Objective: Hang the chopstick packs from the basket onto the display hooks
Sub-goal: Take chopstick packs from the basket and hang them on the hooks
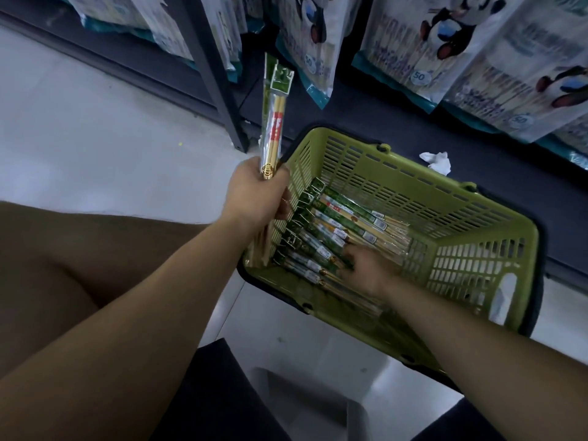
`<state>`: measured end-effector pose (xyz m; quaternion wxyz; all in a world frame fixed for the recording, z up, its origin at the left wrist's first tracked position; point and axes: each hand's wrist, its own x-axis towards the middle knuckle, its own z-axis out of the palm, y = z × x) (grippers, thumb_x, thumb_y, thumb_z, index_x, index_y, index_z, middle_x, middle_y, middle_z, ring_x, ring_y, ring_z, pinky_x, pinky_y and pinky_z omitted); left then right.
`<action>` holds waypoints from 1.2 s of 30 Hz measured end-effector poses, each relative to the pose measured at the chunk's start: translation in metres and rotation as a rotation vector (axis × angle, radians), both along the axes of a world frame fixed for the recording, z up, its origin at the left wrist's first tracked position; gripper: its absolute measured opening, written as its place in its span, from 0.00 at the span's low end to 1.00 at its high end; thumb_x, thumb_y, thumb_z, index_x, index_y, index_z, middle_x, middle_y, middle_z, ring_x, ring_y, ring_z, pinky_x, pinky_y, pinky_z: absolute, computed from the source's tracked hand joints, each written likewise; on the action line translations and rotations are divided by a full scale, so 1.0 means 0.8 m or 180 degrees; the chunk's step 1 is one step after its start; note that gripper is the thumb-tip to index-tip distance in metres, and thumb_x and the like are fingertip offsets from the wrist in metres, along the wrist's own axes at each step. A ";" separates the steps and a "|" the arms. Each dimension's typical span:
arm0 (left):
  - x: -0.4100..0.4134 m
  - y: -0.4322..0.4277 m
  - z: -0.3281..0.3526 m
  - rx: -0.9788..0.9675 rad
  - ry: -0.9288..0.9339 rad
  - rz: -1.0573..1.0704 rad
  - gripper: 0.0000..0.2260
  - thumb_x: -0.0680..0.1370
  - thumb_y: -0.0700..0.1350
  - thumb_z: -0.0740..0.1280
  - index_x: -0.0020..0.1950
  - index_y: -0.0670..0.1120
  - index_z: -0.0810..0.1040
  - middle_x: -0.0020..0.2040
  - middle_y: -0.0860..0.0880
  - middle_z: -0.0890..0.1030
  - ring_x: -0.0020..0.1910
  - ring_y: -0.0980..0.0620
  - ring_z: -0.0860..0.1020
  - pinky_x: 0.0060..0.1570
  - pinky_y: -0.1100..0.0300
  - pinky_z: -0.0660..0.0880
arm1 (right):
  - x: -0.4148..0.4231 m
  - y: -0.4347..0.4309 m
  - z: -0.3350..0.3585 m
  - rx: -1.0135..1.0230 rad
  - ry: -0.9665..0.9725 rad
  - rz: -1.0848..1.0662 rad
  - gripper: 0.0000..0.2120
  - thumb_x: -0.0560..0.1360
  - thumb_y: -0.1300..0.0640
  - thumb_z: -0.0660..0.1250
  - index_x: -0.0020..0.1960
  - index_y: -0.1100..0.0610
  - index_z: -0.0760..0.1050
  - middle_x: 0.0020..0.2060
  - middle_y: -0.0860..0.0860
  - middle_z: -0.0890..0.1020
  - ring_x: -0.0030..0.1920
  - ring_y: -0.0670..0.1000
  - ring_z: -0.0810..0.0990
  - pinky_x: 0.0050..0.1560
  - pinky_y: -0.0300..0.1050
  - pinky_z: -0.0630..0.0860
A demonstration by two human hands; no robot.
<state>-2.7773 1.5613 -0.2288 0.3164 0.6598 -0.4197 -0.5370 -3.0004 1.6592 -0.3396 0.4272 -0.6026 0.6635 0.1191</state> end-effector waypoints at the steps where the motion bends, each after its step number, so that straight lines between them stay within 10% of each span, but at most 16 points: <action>1: 0.000 0.001 -0.002 0.0013 -0.0041 -0.0046 0.06 0.81 0.46 0.68 0.47 0.44 0.76 0.29 0.47 0.80 0.25 0.48 0.79 0.29 0.56 0.78 | 0.000 0.004 -0.009 0.0001 0.0112 0.0178 0.18 0.77 0.47 0.71 0.64 0.51 0.75 0.58 0.53 0.80 0.53 0.54 0.79 0.52 0.48 0.78; 6: -0.002 0.002 -0.009 0.0069 -0.0076 -0.0149 0.08 0.82 0.46 0.69 0.50 0.42 0.76 0.30 0.46 0.81 0.25 0.47 0.79 0.30 0.55 0.79 | 0.013 0.017 -0.037 -0.0075 0.0181 0.0239 0.28 0.74 0.43 0.74 0.69 0.54 0.72 0.66 0.56 0.76 0.63 0.58 0.76 0.59 0.50 0.74; 22: 0.002 0.000 -0.008 0.0040 0.0092 -0.0136 0.13 0.81 0.49 0.70 0.53 0.40 0.74 0.31 0.45 0.78 0.26 0.47 0.76 0.33 0.50 0.82 | 0.000 0.010 -0.043 0.0041 0.0144 0.0617 0.07 0.78 0.48 0.69 0.48 0.50 0.75 0.46 0.52 0.81 0.42 0.50 0.77 0.38 0.43 0.71; 32: -0.015 0.015 -0.004 0.0106 -0.0027 -0.0193 0.13 0.76 0.58 0.75 0.53 0.53 0.77 0.45 0.55 0.84 0.41 0.56 0.82 0.42 0.56 0.80 | 0.012 -0.055 0.065 -0.1265 -0.1178 -0.0994 0.10 0.79 0.54 0.70 0.41 0.47 0.72 0.33 0.44 0.77 0.33 0.37 0.76 0.30 0.33 0.66; 36: -0.035 0.027 0.003 0.0035 0.0521 -0.0179 0.17 0.75 0.53 0.78 0.58 0.49 0.78 0.48 0.53 0.86 0.43 0.59 0.84 0.43 0.61 0.80 | 0.057 -0.057 0.121 -0.1530 -0.1735 -0.0926 0.08 0.78 0.50 0.66 0.55 0.50 0.78 0.44 0.47 0.84 0.43 0.48 0.83 0.41 0.47 0.79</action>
